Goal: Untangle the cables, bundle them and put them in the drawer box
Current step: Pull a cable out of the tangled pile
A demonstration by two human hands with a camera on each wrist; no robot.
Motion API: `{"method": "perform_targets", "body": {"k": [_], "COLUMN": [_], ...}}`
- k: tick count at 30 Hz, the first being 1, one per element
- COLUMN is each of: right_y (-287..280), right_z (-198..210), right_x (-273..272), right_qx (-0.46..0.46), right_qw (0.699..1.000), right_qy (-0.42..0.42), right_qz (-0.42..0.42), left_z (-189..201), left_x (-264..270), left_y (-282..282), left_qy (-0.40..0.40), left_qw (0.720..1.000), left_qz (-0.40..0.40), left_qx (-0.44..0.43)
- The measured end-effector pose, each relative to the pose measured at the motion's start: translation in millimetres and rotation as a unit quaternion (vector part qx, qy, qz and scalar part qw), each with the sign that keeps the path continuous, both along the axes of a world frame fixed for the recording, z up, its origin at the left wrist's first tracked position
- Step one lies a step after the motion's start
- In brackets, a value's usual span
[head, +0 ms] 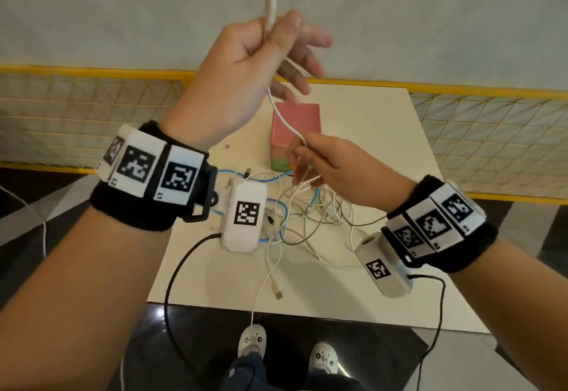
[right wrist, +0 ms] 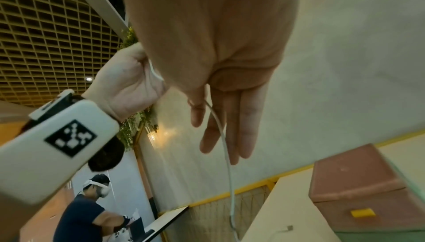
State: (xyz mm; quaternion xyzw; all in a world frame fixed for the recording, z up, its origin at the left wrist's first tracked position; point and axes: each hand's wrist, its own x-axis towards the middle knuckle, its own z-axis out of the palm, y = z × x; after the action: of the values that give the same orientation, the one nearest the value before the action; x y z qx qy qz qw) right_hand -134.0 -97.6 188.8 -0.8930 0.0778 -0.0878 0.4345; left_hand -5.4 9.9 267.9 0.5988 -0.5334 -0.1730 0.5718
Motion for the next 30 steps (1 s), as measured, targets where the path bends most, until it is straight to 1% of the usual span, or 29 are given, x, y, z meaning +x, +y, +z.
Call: {"method": "perform_targets", "body": {"k": [1, 2, 4, 6, 8, 10, 11, 12, 14, 16, 17, 19, 20, 22, 23, 24, 25, 26, 27, 28, 29, 30], "right_y": [-3, -6, -14, -21, -25, -24, -24, -23, -20, -16, -12, -3, 2, 15, 20, 24, 26, 26, 25, 23, 23, 26], "right_z": [1, 4, 10, 17, 21, 26, 27, 28, 26, 19, 16, 10, 9, 13, 16, 18, 21, 22, 22, 22, 23, 25], "right_x": [0, 2, 5, 8, 7, 4, 3, 2, -1, -3, -3, -2, -1, -3, -5, -6, -8, -8, -8, -7, -6, -5], "right_qx": [0.001, -0.003, -0.025, -0.041, -0.061, -0.052, -0.039, -0.032, -0.049, -0.085, -0.095, -0.077, -0.044, 0.050, 0.081, 0.083, 0.045, -0.026, -0.104, -0.160, -0.171, -0.139], "right_qw": [1.000, 0.999, 0.992, 0.986, 0.983, 0.981, 0.981, 0.981, 0.985, 0.990, 0.991, 0.992, 0.994, 0.994, 0.989, 0.984, 0.981, 0.979, 0.974, 0.969, 0.969, 0.977], "right_qy": [-0.013, -0.032, -0.083, -0.106, -0.109, -0.121, -0.127, -0.131, -0.107, -0.044, -0.007, 0.051, 0.064, 0.093, 0.123, 0.158, 0.187, 0.202, 0.201, 0.185, 0.160, 0.126], "right_qz": [-0.019, -0.039, -0.087, -0.122, -0.137, -0.142, -0.141, -0.136, -0.122, -0.104, -0.094, -0.081, -0.074, -0.041, -0.016, 0.002, 0.011, 0.007, -0.011, -0.043, -0.077, -0.103], "left_z": [-4, -9, -19, -25, -26, -25, -24, -21, -17, -13, -11, -11, -13, -18, -19, -19, -20, -18, -17, -16, -15, -15], "left_x": [-1, -3, -8, -11, -11, -5, -1, 1, 10, 21, 26, 36, 40, 45, 45, 45, 45, 43, 39, 34, 28, 21], "left_y": [0, 0, 0, 0, 0, 0, 0, 0, 0, 3, 5, 9, 11, 14, 15, 17, 18, 20, 22, 23, 23, 24], "left_qy": [0.006, -0.006, -0.067, -0.137, -0.205, -0.275, -0.296, -0.303, -0.290, -0.237, -0.215, -0.212, -0.218, -0.214, -0.199, -0.174, -0.138, -0.096, -0.051, -0.014, -0.003, -0.015], "left_qw": [1.000, 1.000, 0.995, 0.984, 0.966, 0.932, 0.921, 0.919, 0.933, 0.950, 0.951, 0.942, 0.941, 0.950, 0.958, 0.968, 0.978, 0.986, 0.993, 0.997, 0.996, 0.994], "left_qz": [0.005, 0.016, 0.036, 0.051, 0.061, 0.064, 0.062, 0.060, 0.093, 0.169, 0.204, 0.240, 0.234, 0.198, 0.177, 0.156, 0.135, 0.108, 0.072, 0.030, -0.006, -0.028], "left_qx": [0.010, 0.025, 0.062, 0.099, 0.147, 0.226, 0.247, 0.246, 0.191, 0.113, 0.091, 0.100, 0.113, 0.114, 0.103, 0.090, 0.082, 0.079, 0.077, 0.076, 0.085, 0.104]}}
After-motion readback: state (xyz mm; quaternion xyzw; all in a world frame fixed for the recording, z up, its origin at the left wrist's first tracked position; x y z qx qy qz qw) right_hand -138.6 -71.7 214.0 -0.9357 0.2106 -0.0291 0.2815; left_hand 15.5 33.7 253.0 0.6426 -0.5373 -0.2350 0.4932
